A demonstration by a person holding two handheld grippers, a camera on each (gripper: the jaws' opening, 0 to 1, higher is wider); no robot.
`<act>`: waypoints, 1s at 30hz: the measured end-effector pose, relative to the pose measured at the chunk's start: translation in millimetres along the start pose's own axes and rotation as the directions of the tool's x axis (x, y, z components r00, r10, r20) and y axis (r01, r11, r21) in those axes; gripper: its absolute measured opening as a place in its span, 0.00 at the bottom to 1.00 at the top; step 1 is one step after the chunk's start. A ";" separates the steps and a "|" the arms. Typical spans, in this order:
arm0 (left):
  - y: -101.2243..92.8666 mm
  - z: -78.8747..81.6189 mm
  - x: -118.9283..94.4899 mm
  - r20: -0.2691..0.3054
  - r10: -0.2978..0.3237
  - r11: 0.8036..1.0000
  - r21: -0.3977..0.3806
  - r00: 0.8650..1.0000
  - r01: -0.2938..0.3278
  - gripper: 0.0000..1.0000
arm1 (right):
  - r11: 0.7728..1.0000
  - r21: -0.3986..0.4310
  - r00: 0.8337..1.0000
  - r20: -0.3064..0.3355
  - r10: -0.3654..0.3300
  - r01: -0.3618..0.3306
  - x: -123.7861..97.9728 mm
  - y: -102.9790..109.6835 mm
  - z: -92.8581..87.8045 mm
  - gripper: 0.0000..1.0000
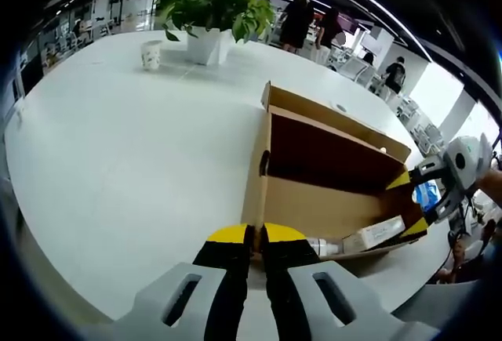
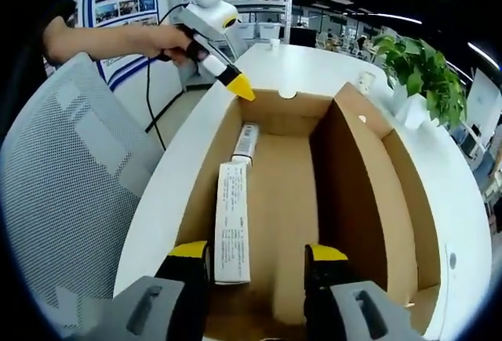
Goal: Operate the shoe box by opening the lid, removing the specified soft item, and placing it in the target area until the item is outside and the box remains undamaged.
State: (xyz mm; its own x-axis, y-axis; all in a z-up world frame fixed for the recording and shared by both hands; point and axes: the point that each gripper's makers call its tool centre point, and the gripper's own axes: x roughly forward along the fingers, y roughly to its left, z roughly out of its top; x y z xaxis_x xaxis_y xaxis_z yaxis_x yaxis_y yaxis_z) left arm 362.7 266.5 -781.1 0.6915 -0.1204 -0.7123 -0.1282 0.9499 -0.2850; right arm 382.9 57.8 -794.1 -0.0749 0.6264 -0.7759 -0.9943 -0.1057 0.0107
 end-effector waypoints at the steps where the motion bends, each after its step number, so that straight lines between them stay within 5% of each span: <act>1: 0.0 0.0 0.0 0.000 0.000 1.000 0.000 1.000 0.000 0.04 | 1.000 -0.002 1.000 0.003 -0.001 0.001 2.7 0.9 2.2 0.44; 20: -1.1 -0.2 0.2 -0.002 -0.004 1.000 -0.008 1.000 0.004 0.04 | 1.000 -0.004 1.000 0.021 0.011 -0.011 27.3 11.7 11.5 0.25; 30: -1.8 -0.1 0.0 -0.002 -0.004 1.000 -0.007 1.000 0.004 0.04 | 0.997 -0.075 1.000 0.022 -0.004 0.006 30.1 13.9 15.4 0.16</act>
State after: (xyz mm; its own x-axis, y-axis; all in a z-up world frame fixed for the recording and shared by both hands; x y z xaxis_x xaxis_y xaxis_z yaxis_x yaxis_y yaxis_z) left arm 362.8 264.8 -780.7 0.6902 -0.1245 -0.7128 -0.1308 0.9474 -0.2921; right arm 365.7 87.1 -807.6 -0.0724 0.6437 -0.7618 -0.9863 -0.1600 -0.0414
